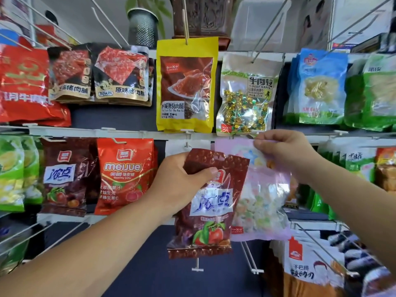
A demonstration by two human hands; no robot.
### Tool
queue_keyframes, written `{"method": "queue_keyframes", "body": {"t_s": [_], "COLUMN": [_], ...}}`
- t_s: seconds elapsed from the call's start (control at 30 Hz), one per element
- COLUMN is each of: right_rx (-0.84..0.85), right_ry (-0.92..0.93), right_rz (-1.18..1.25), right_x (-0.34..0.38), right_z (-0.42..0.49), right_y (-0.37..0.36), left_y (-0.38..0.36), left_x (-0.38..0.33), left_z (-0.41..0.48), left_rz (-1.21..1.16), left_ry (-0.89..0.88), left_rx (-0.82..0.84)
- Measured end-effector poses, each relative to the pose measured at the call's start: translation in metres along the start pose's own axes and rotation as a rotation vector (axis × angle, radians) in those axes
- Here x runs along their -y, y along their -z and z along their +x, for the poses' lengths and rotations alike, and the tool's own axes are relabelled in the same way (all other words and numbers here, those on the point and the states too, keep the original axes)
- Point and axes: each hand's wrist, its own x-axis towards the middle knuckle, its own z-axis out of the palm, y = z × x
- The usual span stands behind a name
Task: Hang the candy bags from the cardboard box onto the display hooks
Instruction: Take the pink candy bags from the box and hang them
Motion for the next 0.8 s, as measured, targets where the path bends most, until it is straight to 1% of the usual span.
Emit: {"method": "queue_keyframes", "body": {"t_s": [0.1, 0.17, 0.27, 0.33, 0.37, 0.4, 0.43, 0.47, 0.5, 0.53, 0.6, 0.67, 0.73, 0.8], "right_rx": [0.016, -0.015, -0.118, -0.179, -0.238, -0.313, -0.393, -0.445, -0.417, -0.325, -0.069, 0.149, 0.296, 0.398], "right_ry": [0.022, 0.039, 0.081, 0.149, 0.216, 0.323, 0.475, 0.622, 0.7, 0.689, 0.511, 0.359, 0.225, 0.115], "right_rz": [-0.04, -0.12, -0.336, -0.572, -0.73, -0.865, -0.929, -0.924, -0.858, -0.736, -0.485, -0.314, -0.178, -0.094], "right_x": [0.0, -0.004, -0.014, -0.017, -0.018, -0.02, -0.022, -0.024, -0.027, -0.03, -0.032, -0.023, -0.012, 0.004], "right_z": [0.003, 0.007, 0.016, 0.019, 0.016, 0.011, 0.001, -0.015, -0.033, -0.05, -0.08, -0.095, -0.095, -0.093], "right_y": [0.001, -0.003, -0.01, -0.011, -0.011, -0.011, -0.011, -0.016, -0.023, -0.032, -0.061, -0.095, -0.127, -0.157], "left_y": [0.001, 0.001, 0.004, 0.009, 0.013, 0.018, 0.024, 0.03, 0.037, 0.045, 0.06, 0.075, 0.092, 0.114], "left_x": [0.0, 0.001, 0.004, 0.006, 0.007, 0.008, 0.009, 0.009, 0.01, 0.01, 0.011, 0.012, 0.012, 0.015], "left_z": [0.001, 0.003, 0.004, 0.002, 0.0, -0.002, -0.005, -0.008, -0.012, -0.015, -0.022, -0.031, -0.042, -0.054], "left_rz": [0.012, 0.015, 0.011, 0.023, 0.033, 0.039, 0.041, 0.04, 0.045, 0.058, 0.072, 0.074, 0.105, 0.115], "left_ry": [-0.009, -0.009, 0.026, 0.066, 0.088, 0.109, 0.134, 0.157, 0.176, 0.19, 0.217, 0.238, 0.244, 0.254], "left_rx": [0.002, 0.0, 0.005, 0.02, 0.028, 0.037, 0.049, 0.066, 0.081, 0.088, 0.085, 0.084, 0.088, 0.059]}}
